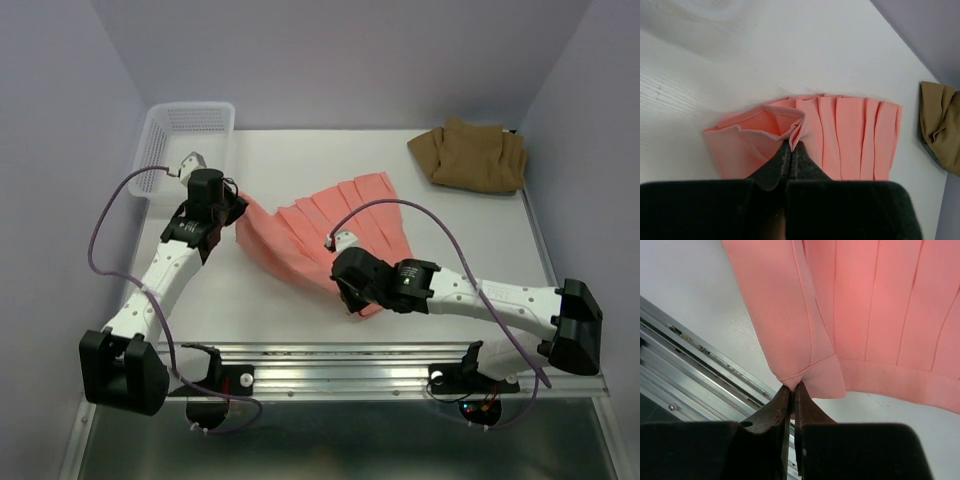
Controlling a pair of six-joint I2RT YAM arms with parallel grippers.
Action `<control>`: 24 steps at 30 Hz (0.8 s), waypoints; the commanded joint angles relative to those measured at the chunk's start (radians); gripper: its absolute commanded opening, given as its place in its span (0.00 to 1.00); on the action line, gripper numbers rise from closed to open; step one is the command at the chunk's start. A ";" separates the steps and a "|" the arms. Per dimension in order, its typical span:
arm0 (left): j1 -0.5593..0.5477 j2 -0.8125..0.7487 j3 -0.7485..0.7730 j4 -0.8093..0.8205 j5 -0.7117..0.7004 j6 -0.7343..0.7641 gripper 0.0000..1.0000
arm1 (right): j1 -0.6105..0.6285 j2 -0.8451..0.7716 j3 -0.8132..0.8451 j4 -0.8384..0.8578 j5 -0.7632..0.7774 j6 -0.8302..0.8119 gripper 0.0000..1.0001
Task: Fold and stack the skirts
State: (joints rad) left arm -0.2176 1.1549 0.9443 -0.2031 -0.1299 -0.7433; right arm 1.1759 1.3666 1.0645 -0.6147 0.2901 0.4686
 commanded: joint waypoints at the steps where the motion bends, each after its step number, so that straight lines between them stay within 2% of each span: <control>1: -0.035 0.081 0.126 0.085 0.039 0.033 0.00 | -0.065 -0.064 -0.009 -0.023 -0.002 0.008 0.01; 11: -0.123 0.311 0.421 0.093 0.039 0.067 0.00 | -0.168 -0.123 -0.035 -0.040 -0.025 0.015 0.01; 18: -0.209 0.455 0.606 0.070 0.024 0.104 0.00 | -0.228 -0.165 -0.055 -0.074 0.020 0.054 0.01; 24: -0.239 0.577 0.752 0.045 0.029 0.114 0.00 | -0.274 -0.204 -0.075 -0.092 0.024 0.065 0.00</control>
State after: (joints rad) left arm -0.4480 1.6897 1.5932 -0.1791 -0.0860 -0.6605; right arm 0.9222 1.2022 1.0039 -0.6796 0.2916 0.5140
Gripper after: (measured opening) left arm 0.041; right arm 0.077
